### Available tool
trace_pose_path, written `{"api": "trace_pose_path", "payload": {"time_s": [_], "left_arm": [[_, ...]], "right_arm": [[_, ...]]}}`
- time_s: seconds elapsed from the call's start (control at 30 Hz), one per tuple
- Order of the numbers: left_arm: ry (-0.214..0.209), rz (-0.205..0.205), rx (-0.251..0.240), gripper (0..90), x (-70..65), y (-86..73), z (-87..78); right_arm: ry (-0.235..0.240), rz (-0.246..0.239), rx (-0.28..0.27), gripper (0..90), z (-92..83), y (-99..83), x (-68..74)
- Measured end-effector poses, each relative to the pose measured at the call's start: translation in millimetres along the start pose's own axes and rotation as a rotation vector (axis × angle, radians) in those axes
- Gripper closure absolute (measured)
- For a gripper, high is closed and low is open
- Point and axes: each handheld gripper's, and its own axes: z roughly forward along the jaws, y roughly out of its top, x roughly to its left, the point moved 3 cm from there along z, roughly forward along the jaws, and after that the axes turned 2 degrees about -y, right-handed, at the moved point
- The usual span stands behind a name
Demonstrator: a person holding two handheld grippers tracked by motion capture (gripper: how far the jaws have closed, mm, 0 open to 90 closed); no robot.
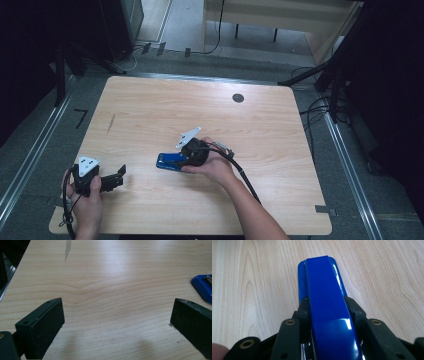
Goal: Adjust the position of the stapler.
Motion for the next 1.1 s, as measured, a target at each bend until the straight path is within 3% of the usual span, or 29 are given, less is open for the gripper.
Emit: {"api": "trace_pose_path", "payload": {"time_s": [0.37, 1.1], "left_arm": [[-0.002, 0.000, -0.001, 0.0, 0.0, 0.0, -0.1], [0.001, -0.006, -0.009, 0.0, -0.2, 0.0, -0.6]], "right_arm": [[-0.039, 0.041, -0.004, 67.1, -6.1, -7.3, 7.5], [-0.070, 0.046, -0.006, 67.3, -24.6, -30.9, 12.1]]}}
